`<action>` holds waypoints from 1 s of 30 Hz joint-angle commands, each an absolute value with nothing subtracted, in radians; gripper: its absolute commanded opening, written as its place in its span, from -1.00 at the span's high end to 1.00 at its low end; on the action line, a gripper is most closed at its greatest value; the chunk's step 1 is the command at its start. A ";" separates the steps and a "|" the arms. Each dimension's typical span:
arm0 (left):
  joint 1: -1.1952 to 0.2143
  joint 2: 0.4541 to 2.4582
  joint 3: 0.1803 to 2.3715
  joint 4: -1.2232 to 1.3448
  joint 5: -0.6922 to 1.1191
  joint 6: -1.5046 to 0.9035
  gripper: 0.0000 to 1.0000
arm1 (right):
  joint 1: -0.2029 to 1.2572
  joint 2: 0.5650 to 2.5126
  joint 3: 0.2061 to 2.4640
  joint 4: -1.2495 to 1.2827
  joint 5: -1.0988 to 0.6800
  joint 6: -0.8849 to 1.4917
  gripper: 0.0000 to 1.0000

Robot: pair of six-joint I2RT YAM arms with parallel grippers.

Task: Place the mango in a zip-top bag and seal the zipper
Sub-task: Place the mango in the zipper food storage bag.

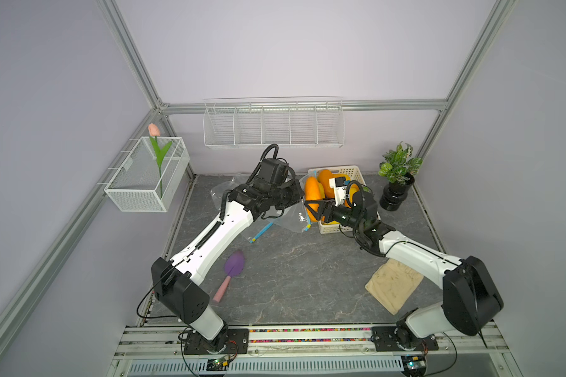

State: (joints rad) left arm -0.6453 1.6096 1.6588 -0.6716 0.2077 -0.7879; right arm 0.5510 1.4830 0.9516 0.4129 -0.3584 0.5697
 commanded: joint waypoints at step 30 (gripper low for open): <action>-0.643 1.646 1.691 -0.663 0.357 -0.647 1.00 | 0.484 1.544 1.158 -0.073 -0.472 0.489 -0.77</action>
State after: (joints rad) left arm -0.6460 1.6333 1.6588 -0.6712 0.3328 -0.6529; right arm 0.5041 1.5841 1.1790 -0.0639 -0.4423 0.5037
